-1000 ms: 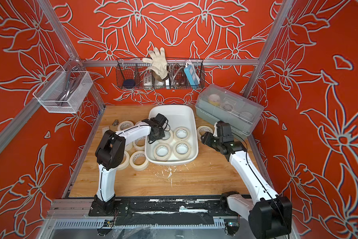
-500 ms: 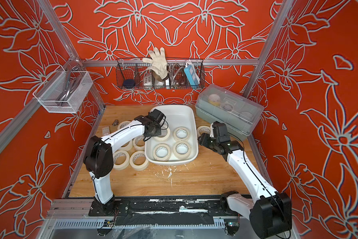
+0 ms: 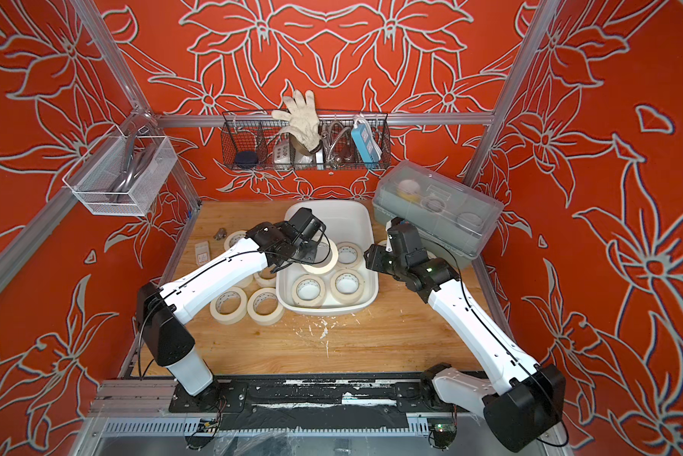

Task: Take out the art tape in the storage box
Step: Pick up the art tape from the storage box.

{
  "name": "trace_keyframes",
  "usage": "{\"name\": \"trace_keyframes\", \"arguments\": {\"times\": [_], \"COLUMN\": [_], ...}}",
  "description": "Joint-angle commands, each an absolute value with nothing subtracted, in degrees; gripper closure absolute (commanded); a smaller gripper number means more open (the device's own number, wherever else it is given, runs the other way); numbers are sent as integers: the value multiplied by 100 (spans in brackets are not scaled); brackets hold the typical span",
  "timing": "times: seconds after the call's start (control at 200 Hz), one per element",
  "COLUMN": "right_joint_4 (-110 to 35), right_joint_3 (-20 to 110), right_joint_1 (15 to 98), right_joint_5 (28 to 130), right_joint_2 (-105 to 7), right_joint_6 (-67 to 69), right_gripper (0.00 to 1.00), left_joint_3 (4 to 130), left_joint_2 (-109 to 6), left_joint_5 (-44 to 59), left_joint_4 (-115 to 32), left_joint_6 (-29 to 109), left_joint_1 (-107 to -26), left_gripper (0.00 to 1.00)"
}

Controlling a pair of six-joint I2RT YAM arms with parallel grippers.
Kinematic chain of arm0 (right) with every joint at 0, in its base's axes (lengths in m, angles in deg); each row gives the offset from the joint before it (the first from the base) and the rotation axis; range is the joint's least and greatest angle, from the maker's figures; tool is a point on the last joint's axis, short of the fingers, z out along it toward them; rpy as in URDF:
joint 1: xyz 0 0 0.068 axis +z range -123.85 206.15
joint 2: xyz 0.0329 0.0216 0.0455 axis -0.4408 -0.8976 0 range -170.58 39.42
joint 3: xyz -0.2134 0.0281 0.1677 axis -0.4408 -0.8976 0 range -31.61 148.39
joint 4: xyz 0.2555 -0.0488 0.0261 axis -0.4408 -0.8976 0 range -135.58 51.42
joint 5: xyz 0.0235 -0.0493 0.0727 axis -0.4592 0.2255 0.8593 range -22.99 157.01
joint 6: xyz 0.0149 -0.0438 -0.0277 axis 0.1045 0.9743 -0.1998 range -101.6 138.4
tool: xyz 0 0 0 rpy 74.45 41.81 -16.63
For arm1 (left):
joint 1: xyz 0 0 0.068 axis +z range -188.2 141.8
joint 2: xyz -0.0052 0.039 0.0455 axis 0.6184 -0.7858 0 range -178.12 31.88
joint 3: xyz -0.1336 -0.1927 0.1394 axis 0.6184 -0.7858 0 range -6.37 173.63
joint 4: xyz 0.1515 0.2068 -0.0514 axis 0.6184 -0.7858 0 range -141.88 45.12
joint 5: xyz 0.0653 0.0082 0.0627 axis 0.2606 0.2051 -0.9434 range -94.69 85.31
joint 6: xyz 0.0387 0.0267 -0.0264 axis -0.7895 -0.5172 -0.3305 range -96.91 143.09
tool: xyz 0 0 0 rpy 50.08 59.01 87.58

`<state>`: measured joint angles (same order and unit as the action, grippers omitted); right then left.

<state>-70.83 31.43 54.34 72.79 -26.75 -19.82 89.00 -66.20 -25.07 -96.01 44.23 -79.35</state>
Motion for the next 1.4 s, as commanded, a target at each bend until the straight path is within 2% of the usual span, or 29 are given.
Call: {"name": "trace_keyframes", "arguments": {"times": [0.0, 0.2, 0.616, 0.706, 0.836, 0.946, 1.116, 1.176, 1.321, 1.396], "right_joint_4": [-7314, -7203, -6865, -6866, -6864, -6918, -6938, -6934, -6995, -7090], "right_joint_3": [3409, 3510, 3419, 3464, 3483, 3489, 3501, 3514, 3549, 3599], "right_joint_1": [5685, 6122, 6779, 6794, 6792, 6798, 6787, 6777, 6740, 6698], "right_joint_5": [6970, 6864, 6728, 6665, 6628, 6545, 6403, 6397, 6325, 6307], "right_joint_2": [-2762, -2962, -3639, -3725, -3827, -3885, -3887, -3867, -3845, -3836], "right_joint_6": [-1912, -1946, -2019, -1956, -1842, -1743, -1570, -1465, -1288, -1181], "right_gripper": [40, 39, 37, 43, 63, 75, 100, 100, 100, 100], "left_joint_3": [9015, 8955, 8904, 8902, 8858, 8784, 8592, 8488, 8240, 8158], "left_joint_2": [-6411, -6333, -6261, -6261, -6236, -6182, -6031, -5929, -5668, -5549], "left_joint_5": [-2709, -2754, -2705, -2708, -2664, -2661, -2555, -2501, -2469, -2470], "left_joint_4": [-9726, -9651, -9630, -9650, -9657, -9616, -9397, -9261, -8997, -8909], "left_joint_6": [4131, 4040, 4260, 4289, 4322, 4389, 4476, 4511, 4646, 4733], "left_joint_1": [-8185, -8495, -8566, -8566, -8572, -8571, -8567, -8566, -8560, -8560], "left_gripper": [98, 99, 99, 99, 97, 89, 79, 70, 40, 29]}}
